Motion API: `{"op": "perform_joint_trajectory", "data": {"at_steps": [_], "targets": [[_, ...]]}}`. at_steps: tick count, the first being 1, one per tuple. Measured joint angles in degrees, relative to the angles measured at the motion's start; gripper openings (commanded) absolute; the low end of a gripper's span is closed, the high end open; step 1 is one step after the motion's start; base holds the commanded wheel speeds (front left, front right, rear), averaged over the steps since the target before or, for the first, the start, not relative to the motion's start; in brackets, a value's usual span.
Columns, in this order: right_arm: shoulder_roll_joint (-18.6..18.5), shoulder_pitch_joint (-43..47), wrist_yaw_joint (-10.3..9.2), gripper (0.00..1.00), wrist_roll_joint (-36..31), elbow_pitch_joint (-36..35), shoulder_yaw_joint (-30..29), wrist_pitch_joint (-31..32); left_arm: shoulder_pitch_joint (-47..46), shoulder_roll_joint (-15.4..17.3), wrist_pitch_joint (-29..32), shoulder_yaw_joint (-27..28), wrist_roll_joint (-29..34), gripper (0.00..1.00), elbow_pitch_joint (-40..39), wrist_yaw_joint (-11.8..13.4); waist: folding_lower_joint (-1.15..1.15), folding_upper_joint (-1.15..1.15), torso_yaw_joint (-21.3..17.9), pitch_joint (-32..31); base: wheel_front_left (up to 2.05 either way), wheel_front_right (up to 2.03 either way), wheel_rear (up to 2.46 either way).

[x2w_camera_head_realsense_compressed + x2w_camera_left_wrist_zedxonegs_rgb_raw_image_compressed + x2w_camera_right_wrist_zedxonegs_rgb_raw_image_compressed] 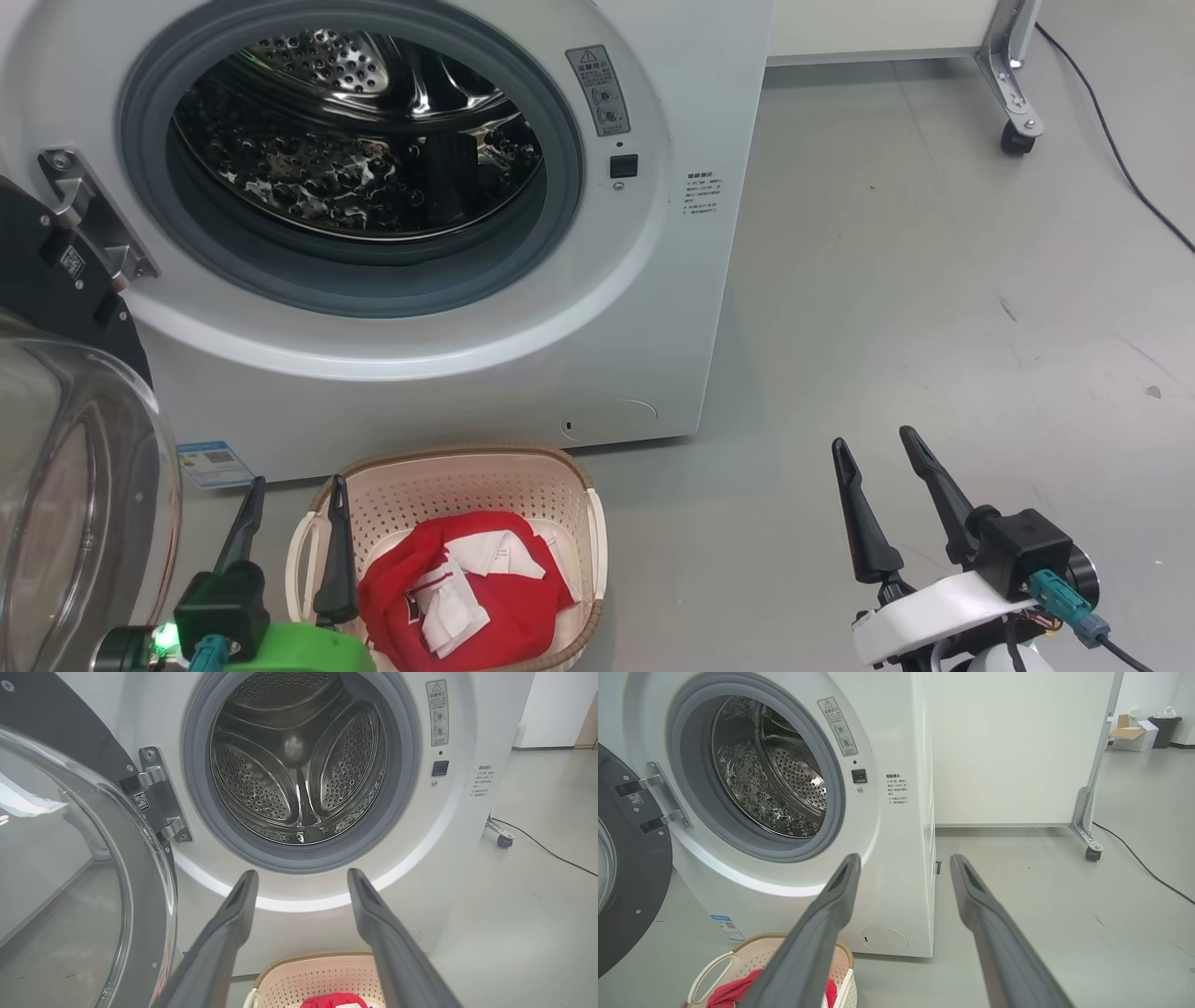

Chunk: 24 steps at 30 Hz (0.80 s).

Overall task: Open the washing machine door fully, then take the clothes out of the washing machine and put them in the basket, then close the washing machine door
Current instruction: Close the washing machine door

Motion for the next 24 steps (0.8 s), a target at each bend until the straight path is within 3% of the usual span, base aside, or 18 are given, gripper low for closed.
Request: {"op": "perform_joint_trajectory", "data": {"at_steps": [24], "targets": [[0.0,0.1,-0.04,1.00,0.1,-0.2,0.0,0.0,2.5,0.0,3.5,-0.4,1.1,1.00,-3.5,0.4,0.00,0.00,0.3,-0.9,-0.02,0.03,-0.01]]}}
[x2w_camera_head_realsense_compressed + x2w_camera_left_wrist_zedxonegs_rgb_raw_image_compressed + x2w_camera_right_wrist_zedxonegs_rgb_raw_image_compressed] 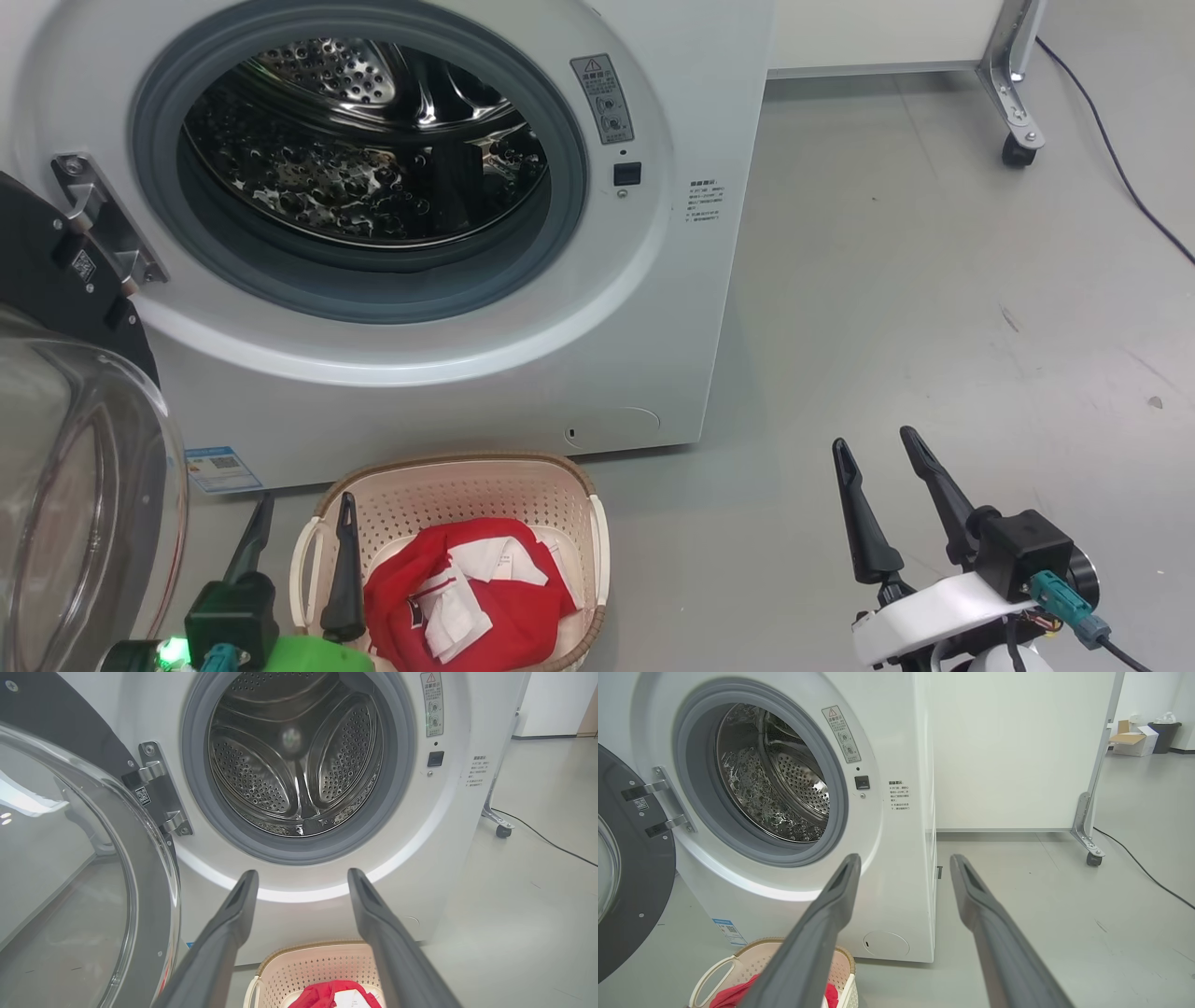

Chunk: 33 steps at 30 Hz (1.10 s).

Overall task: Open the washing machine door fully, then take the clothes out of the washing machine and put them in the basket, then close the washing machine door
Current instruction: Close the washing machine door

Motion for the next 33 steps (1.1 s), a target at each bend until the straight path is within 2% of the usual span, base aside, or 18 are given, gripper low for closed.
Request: {"op": "perform_joint_trajectory", "data": {"at_steps": [20,33], "targets": [[0.0,0.7,-0.47,1.00,0.0,0.0,0.2,0.0,1.0,0.1,2.0,0.3,0.8,1.00,-2.1,0.1,0.00,0.00,-0.1,-0.1,-0.27,0.28,0.00],[0.0,0.7,-0.47,1.00,0.0,0.0,0.2,0.0,1.0,0.1,2.6,0.3,0.9,1.00,-3.0,0.2,0.00,0.00,-0.1,0.2,-0.74,0.74,0.00]]}}
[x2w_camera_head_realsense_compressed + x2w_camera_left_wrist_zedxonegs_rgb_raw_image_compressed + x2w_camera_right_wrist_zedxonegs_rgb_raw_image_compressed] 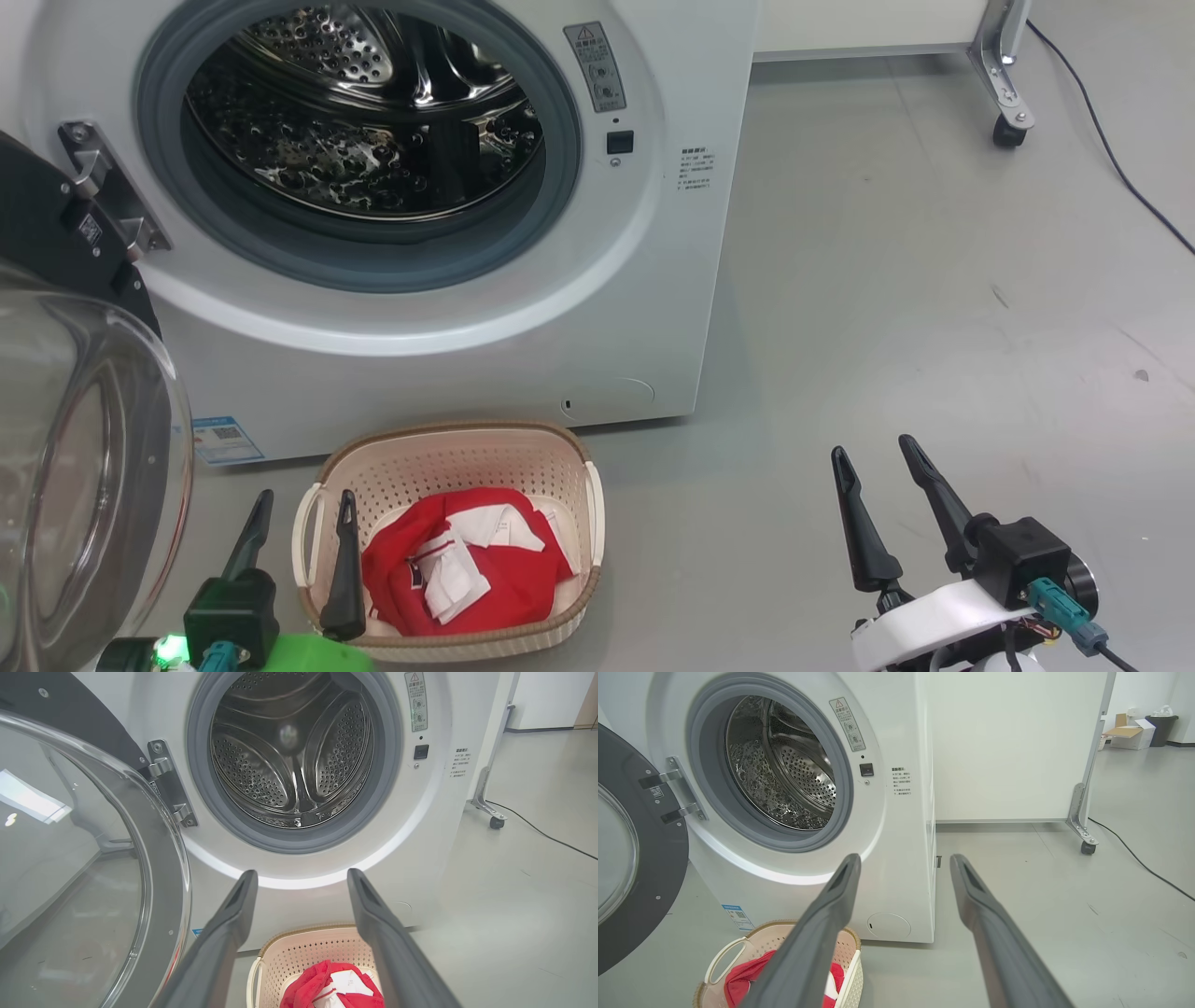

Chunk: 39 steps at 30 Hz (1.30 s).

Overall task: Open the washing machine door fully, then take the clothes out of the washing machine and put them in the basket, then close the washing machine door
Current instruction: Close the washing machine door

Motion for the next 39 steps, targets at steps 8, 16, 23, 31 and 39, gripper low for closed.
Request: {"op": "perform_joint_trajectory", "data": {"at_steps": [8,16,23,31,39], "targets": [[0.0,0.0,0.01,1.00,0.0,0.0,0.0,0.0,0.0,0.0,0.1,-0.6,0.0,1.00,-0.9,0.0,0.00,0.00,0.0,0.1,-0.92,0.92,0.00],[0.0,0.0,0.01,1.00,0.0,0.0,0.0,0.0,0.0,0.0,0.1,-1.1,-0.1,1.00,-1.7,0.0,0.00,0.00,0.2,0.0,-0.60,0.60,0.00],[0.0,0.0,0.01,1.00,0.0,0.0,0.0,0.0,0.0,0.0,0.1,-1.2,-0.1,1.00,-2.0,0.0,0.00,0.00,0.3,0.0,-0.30,0.30,0.00],[0.0,0.0,0.01,1.00,0.0,0.0,-0.1,0.0,0.0,0.0,0.4,-1.3,-0.1,1.00,-2.4,0.0,0.00,0.00,0.5,0.0,-0.04,0.04,0.00],[0.0,0.0,-0.03,1.00,0.0,-0.3,-1.1,0.0,0.0,-0.1,0.6,-1.8,-0.1,1.00,-2.6,0.0,0.00,0.00,1.5,0.0,0.00,0.00,0.00]]}}
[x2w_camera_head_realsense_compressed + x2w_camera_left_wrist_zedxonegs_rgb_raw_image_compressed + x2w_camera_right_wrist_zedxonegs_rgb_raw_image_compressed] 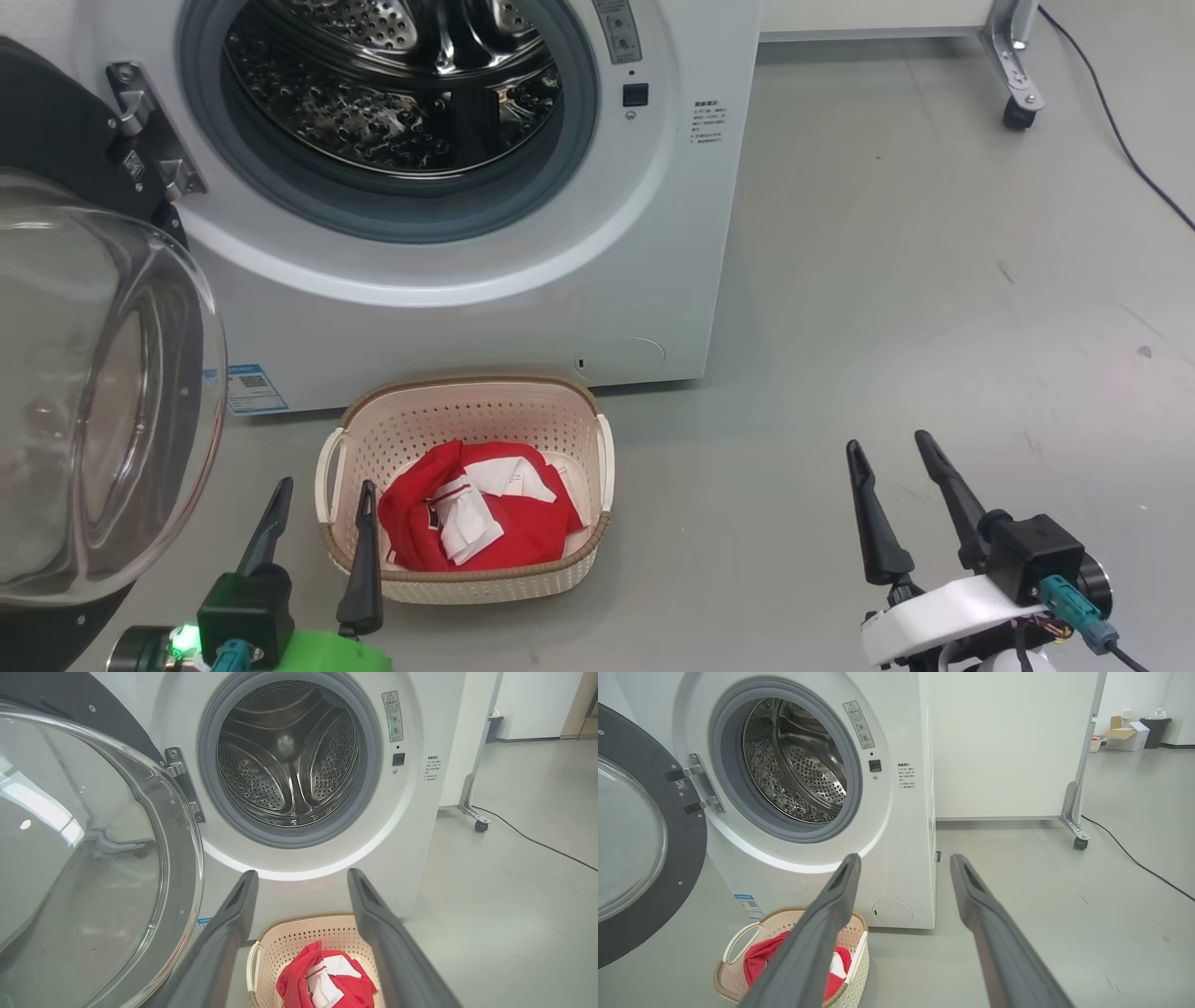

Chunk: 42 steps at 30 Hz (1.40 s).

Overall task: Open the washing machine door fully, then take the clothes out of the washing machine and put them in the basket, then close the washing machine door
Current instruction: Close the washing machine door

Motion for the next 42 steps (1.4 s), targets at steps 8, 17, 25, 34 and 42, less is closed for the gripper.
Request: {"op": "perform_joint_trajectory", "data": {"at_steps": [8,17,25,34,42], "targets": [[0.0,0.0,-0.02,1.00,0.0,-0.4,-0.4,0.0,0.0,0.0,0.0,0.0,0.0,1.00,-0.4,0.0,0.00,0.00,2.5,0.1,0.00,0.00,0.00],[0.0,0.0,0.02,1.00,-0.1,-0.8,-0.6,0.0,-0.1,-0.1,-0.3,0.3,0.0,1.00,-0.6,0.0,0.00,0.00,6.9,0.4,0.00,0.00,0.00],[-0.1,0.0,0.22,1.00,-0.6,-0.8,-0.5,0.0,-0.1,-0.1,-0.8,0.6,-0.1,1.00,-0.5,0.1,0.00,0.00,11.8,0.6,0.00,0.00,0.00],[-0.1,0.0,0.62,1.00,-0.7,-0.7,0.3,0.0,-0.1,-0.2,-1.3,1.1,-0.5,1.00,-0.2,0.1,0.00,0.00,17.7,0.7,0.00,0.00,0.00],[-0.1,0.1,0.98,1.00,-0.9,0.1,1.3,0.0,-0.1,-0.2,-1.3,1.8,-1.0,1.00,0.3,0.1,0.00,0.00,21.3,0.3,0.00,0.00,0.00]]}}
